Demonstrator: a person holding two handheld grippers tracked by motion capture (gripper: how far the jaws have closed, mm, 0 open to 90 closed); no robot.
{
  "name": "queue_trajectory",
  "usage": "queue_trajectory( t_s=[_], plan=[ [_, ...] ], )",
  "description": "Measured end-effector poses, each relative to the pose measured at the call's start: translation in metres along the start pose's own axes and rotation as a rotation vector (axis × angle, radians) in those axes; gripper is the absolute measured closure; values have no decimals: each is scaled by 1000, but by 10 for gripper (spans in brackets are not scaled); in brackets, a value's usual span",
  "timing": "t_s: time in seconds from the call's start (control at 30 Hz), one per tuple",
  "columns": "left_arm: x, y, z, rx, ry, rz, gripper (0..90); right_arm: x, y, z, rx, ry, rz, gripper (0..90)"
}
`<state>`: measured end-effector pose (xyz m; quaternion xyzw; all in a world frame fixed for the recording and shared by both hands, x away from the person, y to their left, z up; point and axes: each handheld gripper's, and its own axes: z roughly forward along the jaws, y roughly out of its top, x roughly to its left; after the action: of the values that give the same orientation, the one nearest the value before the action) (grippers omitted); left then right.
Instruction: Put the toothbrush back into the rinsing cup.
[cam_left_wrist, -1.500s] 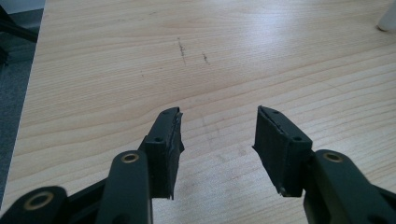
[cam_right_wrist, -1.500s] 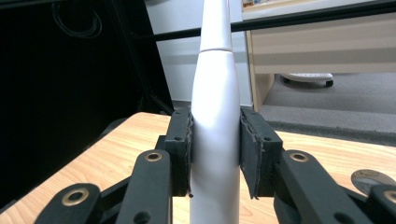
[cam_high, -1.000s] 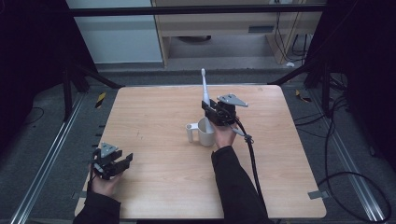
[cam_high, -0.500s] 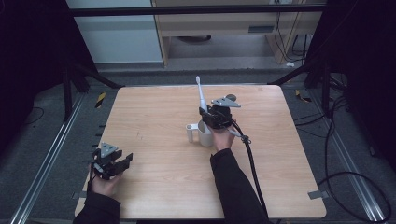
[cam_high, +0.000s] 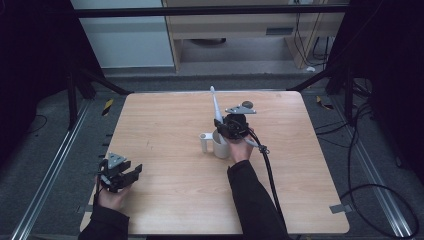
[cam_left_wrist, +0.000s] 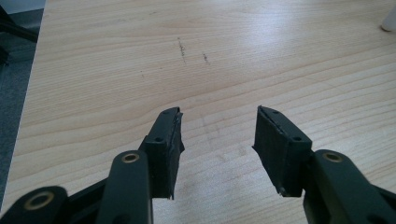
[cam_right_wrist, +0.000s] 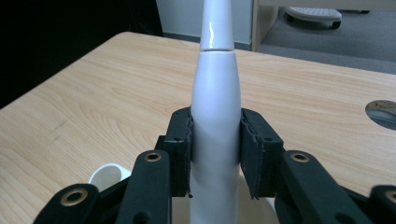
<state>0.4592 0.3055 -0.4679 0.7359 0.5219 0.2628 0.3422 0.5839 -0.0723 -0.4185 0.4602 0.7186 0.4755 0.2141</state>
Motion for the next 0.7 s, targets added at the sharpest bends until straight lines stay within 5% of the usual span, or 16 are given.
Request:
queue_trajectory(
  t_s=[0.4, 0.7],
  plan=[
    [0, 0, -1, -3, -2, 0, 501, 0, -3, -1, 78, -1, -38, 662],
    [-1, 0, -1, -3, 0, 4, 500, -6, -12, -4, 86, 0, -23, 659]
  ],
)
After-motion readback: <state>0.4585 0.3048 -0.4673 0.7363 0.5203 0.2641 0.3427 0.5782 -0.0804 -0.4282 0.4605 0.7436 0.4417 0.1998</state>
